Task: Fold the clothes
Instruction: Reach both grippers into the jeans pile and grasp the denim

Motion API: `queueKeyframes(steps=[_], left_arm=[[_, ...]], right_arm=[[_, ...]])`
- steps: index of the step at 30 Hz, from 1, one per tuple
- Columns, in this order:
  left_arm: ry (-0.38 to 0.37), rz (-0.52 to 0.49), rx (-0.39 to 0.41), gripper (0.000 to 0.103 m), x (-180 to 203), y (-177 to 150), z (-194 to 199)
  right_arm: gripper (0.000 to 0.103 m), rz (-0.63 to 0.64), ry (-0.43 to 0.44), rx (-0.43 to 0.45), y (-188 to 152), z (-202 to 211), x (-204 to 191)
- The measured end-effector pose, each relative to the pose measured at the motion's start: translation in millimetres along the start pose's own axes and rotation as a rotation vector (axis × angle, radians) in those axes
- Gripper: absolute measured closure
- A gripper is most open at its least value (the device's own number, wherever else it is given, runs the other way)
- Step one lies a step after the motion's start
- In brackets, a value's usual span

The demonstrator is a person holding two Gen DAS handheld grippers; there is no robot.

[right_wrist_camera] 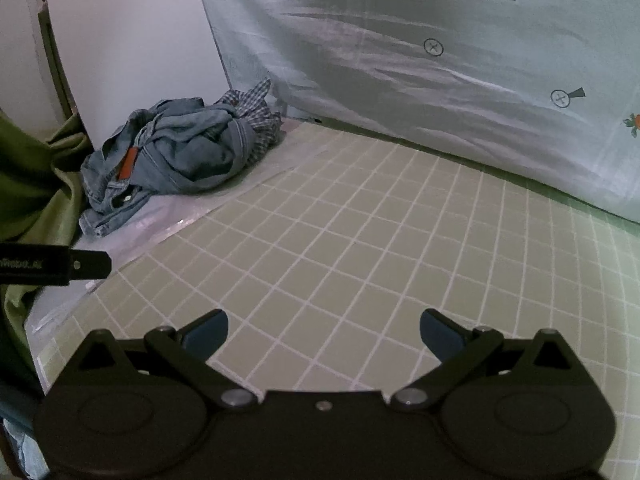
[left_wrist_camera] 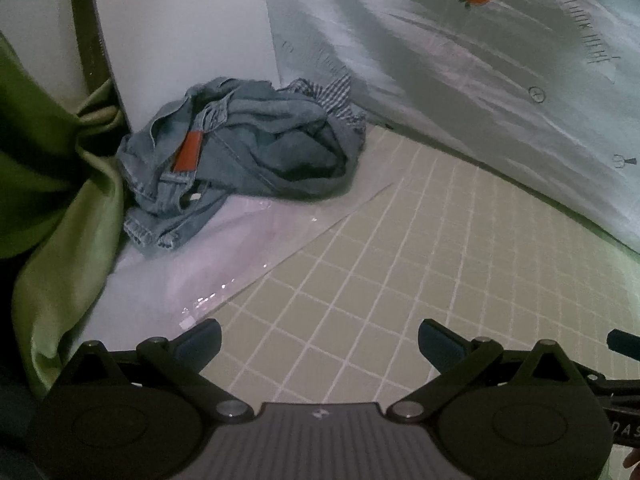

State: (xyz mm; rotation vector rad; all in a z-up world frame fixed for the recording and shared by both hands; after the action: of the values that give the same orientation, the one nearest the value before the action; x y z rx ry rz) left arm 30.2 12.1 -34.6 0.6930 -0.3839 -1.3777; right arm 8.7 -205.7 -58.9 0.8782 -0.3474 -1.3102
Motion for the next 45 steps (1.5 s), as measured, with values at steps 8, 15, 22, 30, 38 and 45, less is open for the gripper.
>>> queueKeyframes(steps=[8, 15, 22, 30, 38, 45], left_arm=[[0.058, 0.051, -0.017, 0.0, -22, 31, -36], [0.127, 0.152, -0.04, 0.0, -61, 86, -103], [0.201, 0.238, -0.101, 0.015, -99, 130, -188], [0.209, 0.272, -0.159, 0.039, -114, 149, -254], [0.229, 0.28, -0.112, 0.097, -111, 147, -244], [0.214, 0.302, -0.072, 0.097, -119, 136, -198]], right_arm=[[0.0, 0.021, 0.008, 0.011, 34, -36, 4], [0.0, 0.051, 0.042, 0.024, 99, -111, 0], [0.003, 0.065, 0.086, -0.016, 155, -209, -14], [0.045, 0.137, 0.167, -0.076, 183, -297, -41], [0.096, 0.173, 0.241, -0.081, 179, -306, -50], [0.099, 0.187, 0.205, 0.094, 190, -235, -44]])
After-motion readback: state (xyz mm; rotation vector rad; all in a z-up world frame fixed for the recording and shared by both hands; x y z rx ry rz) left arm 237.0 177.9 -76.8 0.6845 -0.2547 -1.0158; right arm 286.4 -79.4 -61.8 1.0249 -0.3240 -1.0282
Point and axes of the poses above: each gripper's, at about its wrist camera, not at the fingertips, and z roughly against the way its jaws point, x to its right, y to its top, the point moved 3 cm from there along -z, roughly the way its jaws point, and after that the axes turned 12 degrees about y, right-handed, at the moved point
